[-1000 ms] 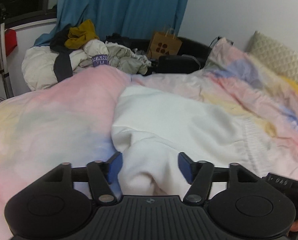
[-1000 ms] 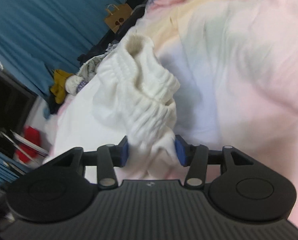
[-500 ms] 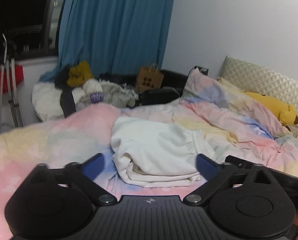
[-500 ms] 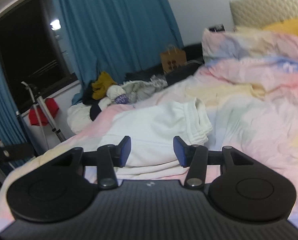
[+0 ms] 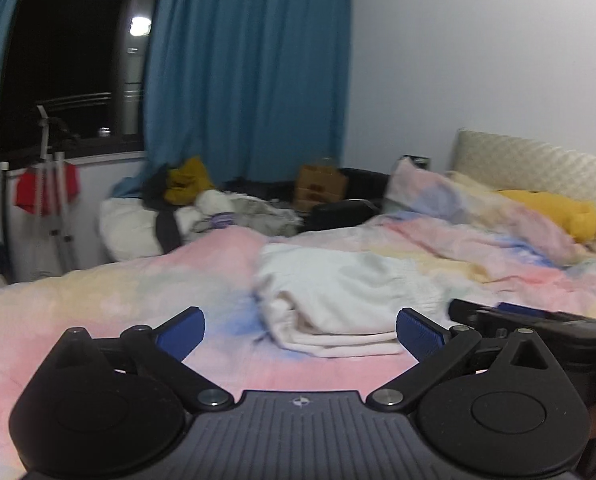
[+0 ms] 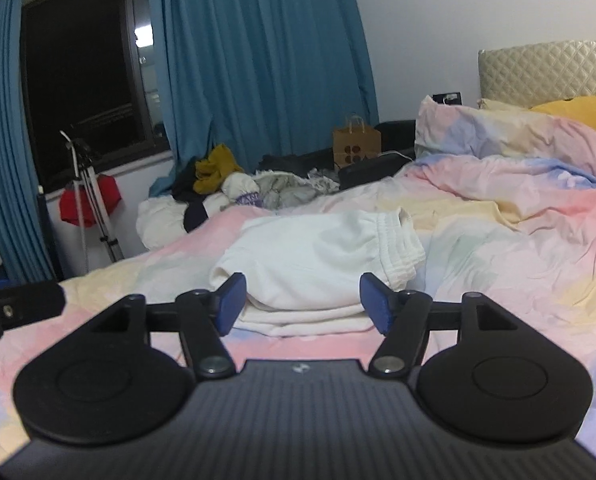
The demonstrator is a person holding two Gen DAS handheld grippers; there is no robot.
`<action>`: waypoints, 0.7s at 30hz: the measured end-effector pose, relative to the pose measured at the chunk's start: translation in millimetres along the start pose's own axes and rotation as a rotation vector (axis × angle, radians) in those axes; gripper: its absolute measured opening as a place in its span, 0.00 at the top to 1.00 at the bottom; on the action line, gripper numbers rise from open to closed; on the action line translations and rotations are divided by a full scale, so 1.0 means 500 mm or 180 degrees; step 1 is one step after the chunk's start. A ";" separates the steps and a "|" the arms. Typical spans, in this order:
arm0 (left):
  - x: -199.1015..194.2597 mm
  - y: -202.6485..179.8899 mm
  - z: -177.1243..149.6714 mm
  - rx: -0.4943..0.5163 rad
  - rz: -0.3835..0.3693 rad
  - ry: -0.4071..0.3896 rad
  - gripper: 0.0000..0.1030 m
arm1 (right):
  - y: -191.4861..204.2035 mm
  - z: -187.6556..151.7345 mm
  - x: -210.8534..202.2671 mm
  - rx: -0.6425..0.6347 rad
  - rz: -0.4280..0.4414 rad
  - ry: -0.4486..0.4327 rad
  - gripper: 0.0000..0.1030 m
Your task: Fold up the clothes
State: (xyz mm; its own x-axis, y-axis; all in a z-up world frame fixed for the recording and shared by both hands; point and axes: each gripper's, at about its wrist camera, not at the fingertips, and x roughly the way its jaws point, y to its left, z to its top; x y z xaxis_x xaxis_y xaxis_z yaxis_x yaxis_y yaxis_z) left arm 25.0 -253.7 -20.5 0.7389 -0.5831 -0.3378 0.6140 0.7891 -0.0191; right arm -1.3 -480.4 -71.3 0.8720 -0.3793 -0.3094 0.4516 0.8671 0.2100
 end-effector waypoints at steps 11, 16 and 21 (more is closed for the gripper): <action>0.033 0.068 -0.010 -0.0129 0.0113 0.0195 0.00 | 0.033 -0.020 0.036 -0.0256 -0.0095 0.0116 0.15; 0.033 0.077 -0.013 -0.0120 0.0186 0.0213 0.00 | 0.043 -0.023 0.032 -0.0322 -0.0123 0.0092 0.15; 0.034 0.073 -0.007 -0.0075 0.0219 0.0240 0.00 | 0.037 -0.023 0.028 -0.0274 -0.0170 0.0066 0.15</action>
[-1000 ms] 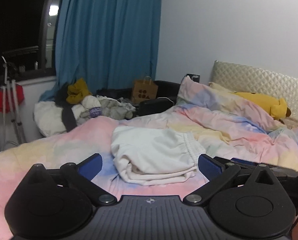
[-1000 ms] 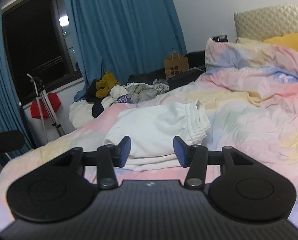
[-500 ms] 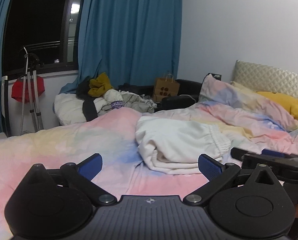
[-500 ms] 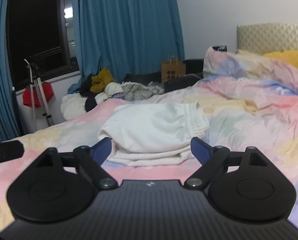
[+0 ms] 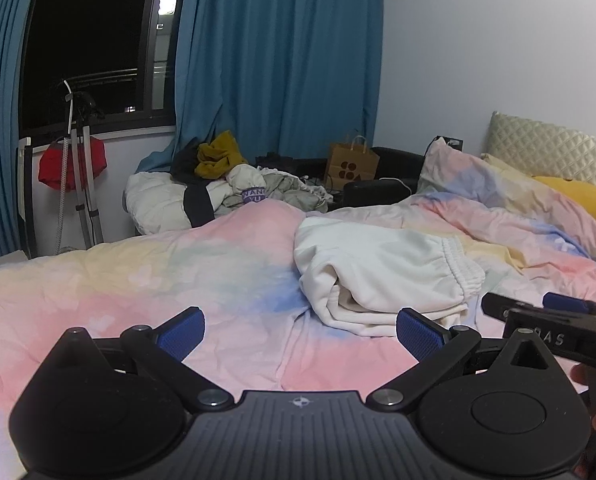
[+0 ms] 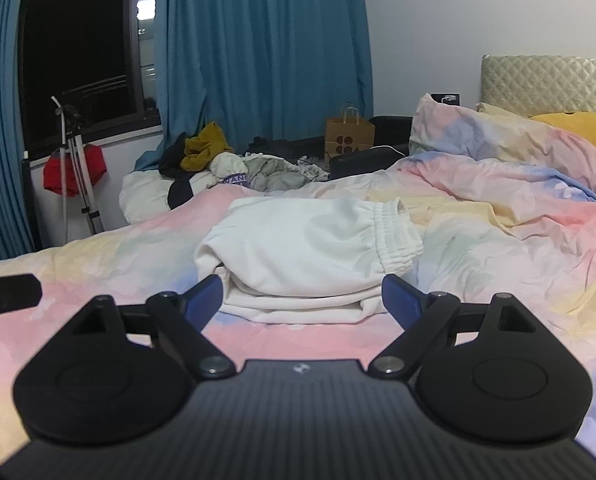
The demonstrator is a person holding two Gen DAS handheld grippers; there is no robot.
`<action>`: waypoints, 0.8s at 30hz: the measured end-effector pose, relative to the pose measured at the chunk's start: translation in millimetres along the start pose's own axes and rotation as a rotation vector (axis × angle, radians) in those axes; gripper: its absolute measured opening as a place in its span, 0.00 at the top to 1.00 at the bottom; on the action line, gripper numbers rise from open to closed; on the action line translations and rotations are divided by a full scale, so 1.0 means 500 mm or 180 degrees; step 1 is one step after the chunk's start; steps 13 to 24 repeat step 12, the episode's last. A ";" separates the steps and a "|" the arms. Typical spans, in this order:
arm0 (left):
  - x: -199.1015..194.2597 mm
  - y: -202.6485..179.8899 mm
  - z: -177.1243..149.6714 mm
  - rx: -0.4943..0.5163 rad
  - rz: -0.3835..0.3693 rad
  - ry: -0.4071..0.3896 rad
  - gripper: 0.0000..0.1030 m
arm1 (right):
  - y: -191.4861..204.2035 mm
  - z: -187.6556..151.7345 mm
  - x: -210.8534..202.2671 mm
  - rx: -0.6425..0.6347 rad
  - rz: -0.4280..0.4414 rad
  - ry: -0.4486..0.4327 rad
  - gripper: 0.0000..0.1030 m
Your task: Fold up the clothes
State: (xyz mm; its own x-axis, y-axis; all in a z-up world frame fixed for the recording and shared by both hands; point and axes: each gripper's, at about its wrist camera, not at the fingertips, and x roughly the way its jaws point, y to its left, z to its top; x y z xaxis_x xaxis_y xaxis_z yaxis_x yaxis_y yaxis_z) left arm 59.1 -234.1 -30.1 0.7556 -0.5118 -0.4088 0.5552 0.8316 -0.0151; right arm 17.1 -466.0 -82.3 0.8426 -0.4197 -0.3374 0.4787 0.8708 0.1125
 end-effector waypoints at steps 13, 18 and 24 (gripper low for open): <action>-0.009 -0.017 0.006 0.0106 0.0081 -0.0025 0.00 | -0.011 0.000 0.006 0.0069 -0.0069 -0.0002 0.15; -0.009 -0.017 0.006 0.0106 0.0081 -0.0025 0.00 | -0.011 0.000 0.006 0.0069 -0.0069 -0.0002 0.15; -0.009 -0.017 0.006 0.0106 0.0081 -0.0025 0.00 | -0.011 0.000 0.006 0.0069 -0.0069 -0.0002 0.15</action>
